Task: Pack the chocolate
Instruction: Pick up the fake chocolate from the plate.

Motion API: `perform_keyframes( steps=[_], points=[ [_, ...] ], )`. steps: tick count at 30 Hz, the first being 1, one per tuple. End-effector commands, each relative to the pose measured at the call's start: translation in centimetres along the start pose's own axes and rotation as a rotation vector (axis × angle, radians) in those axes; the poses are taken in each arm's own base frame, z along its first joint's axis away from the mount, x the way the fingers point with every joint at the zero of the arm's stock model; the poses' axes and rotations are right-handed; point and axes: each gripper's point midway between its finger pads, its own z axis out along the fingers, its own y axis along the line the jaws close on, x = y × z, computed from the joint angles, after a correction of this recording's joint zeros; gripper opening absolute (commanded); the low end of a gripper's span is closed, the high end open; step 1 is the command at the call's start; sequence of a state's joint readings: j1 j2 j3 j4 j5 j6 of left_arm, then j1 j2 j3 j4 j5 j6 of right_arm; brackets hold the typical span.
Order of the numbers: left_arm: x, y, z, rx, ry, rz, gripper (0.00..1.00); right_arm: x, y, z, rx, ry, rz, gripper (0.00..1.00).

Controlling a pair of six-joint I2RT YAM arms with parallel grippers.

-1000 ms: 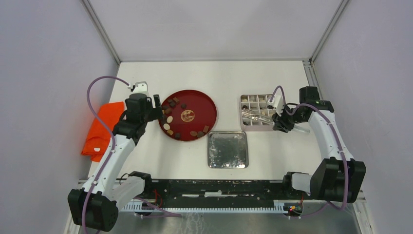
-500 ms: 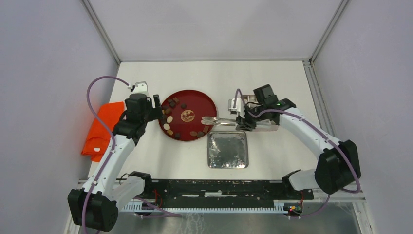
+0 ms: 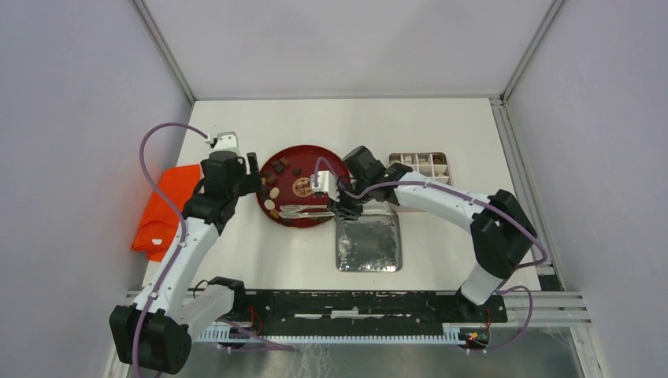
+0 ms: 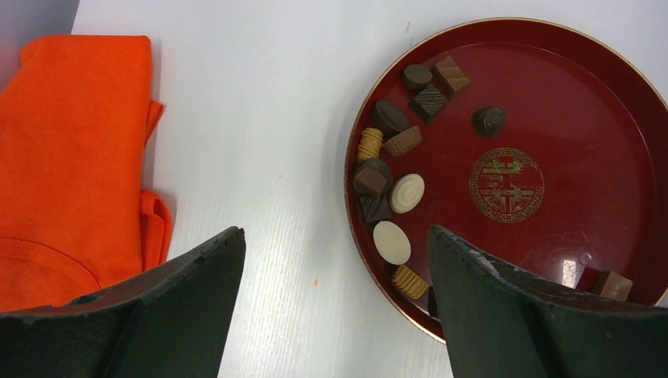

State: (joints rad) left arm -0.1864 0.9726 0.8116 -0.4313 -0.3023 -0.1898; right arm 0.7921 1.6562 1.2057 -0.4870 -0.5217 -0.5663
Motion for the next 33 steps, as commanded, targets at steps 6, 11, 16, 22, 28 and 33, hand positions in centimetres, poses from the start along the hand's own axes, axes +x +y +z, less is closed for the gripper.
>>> perform_keyframes(
  steps=[6,11,16,22,28,33],
  points=[
    [-1.1,1.0,-0.2,-0.041,-0.049,0.026,0.91,-3.6,-2.9,3.0,0.098,0.001,0.097,0.39],
    [-1.2,0.9,-0.2,-0.037,-0.052,0.025,0.91,-3.4,-2.9,4.2,0.097,0.033,0.133,0.39],
    [-1.3,0.9,-0.3,-0.034,-0.056,0.023,0.91,-2.7,-2.9,5.0,0.101,0.063,0.147,0.40],
    [-1.3,0.8,-0.3,-0.028,-0.057,0.024,0.91,-2.4,-3.1,5.7,0.099,0.083,0.155,0.41],
    [-1.3,0.7,-0.3,-0.027,-0.055,0.024,0.91,-2.5,-3.0,6.2,0.077,0.085,0.157,0.42],
    [-1.3,0.7,-0.3,-0.025,-0.056,0.024,0.91,-2.7,-2.2,6.4,0.043,0.082,0.150,0.43]
  ],
)
